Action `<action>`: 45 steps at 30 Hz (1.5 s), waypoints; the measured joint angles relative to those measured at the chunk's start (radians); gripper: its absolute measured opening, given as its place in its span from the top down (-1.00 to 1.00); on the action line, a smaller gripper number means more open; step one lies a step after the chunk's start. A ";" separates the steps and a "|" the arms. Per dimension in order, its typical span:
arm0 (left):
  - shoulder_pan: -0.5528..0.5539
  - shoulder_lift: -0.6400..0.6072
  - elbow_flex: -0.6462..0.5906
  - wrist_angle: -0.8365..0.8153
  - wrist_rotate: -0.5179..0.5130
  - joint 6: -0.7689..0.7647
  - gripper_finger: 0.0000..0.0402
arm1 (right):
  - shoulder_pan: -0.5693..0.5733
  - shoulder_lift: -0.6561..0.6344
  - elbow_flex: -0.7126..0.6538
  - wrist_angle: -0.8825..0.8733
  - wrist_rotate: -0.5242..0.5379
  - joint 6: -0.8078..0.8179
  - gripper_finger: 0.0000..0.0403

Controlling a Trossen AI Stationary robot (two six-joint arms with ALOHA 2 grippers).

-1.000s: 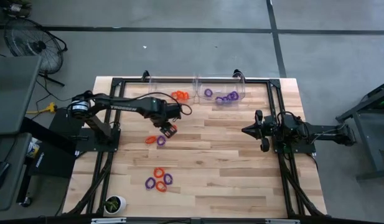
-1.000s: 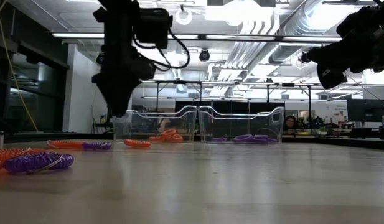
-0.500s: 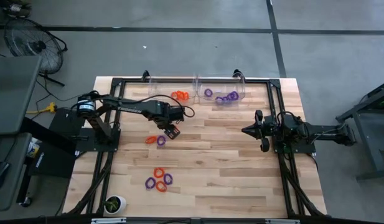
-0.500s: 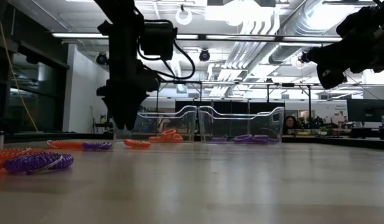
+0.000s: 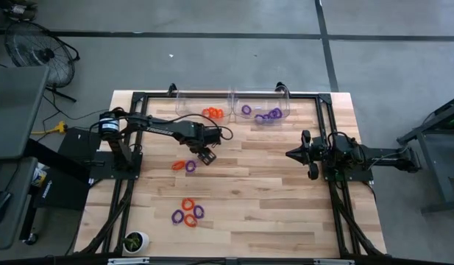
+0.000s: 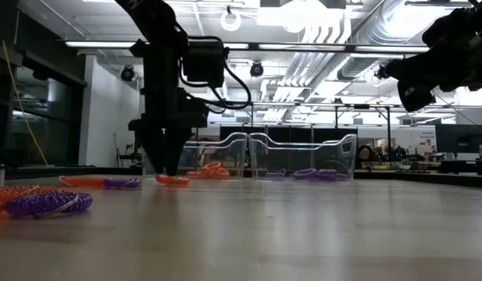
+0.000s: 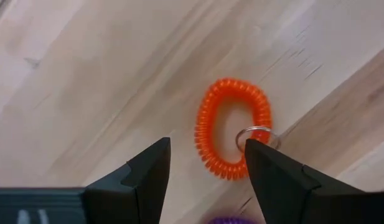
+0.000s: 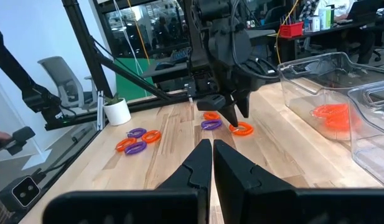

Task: Sort spring keychains
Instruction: Put the orange spring keychain into the left transparent bin

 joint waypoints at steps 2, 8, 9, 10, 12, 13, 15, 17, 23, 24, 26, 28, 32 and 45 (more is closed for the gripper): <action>0.000 0.009 0.002 0.009 -0.001 0.000 -0.01 | 0.000 0.000 0.000 0.000 0.000 0.000 0.94; 0.000 0.052 0.002 0.008 -0.002 0.000 -0.01 | 0.000 0.000 0.000 0.000 0.000 0.000 0.94; 0.000 0.057 0.004 0.007 -0.002 0.000 -0.01 | 0.000 0.000 0.000 0.000 0.000 0.000 0.94; 0.000 0.059 0.005 0.007 -0.001 0.000 -0.01 | 0.000 0.000 0.000 0.000 0.000 0.000 0.94; 0.000 0.061 0.005 0.007 0.005 0.000 -0.01 | 0.000 0.000 0.000 0.000 0.000 0.000 0.94; 0.000 0.061 0.005 0.007 0.007 0.001 -0.01 | 0.000 0.000 0.000 0.000 0.000 0.000 0.94; 0.000 0.062 0.005 0.007 0.010 0.001 -0.01 | 0.000 0.000 0.000 0.000 0.000 0.000 0.94; 0.000 0.062 0.004 0.008 0.012 0.002 -0.01 | 0.000 0.000 0.000 0.000 0.000 0.000 0.94; 0.000 0.063 0.003 0.012 0.034 0.002 0.15 | 0.000 0.000 0.000 0.000 0.000 0.000 0.94; 0.000 0.063 0.003 0.013 0.039 0.002 0.21 | 0.000 0.000 0.000 0.000 0.000 0.000 0.94; 0.000 0.064 0.003 0.014 0.047 0.003 0.33 | 0.000 0.000 0.000 0.000 0.000 0.000 0.94; 0.000 0.064 0.003 0.017 0.053 0.003 0.45 | 0.000 0.000 0.000 0.000 0.000 0.000 0.94; 0.000 0.065 0.003 0.017 0.064 0.009 0.70 | 0.000 0.000 0.000 0.000 0.000 0.000 0.94; -0.002 0.058 0.006 0.003 0.071 0.035 0.98 | 0.000 0.000 0.000 0.000 0.000 0.000 0.94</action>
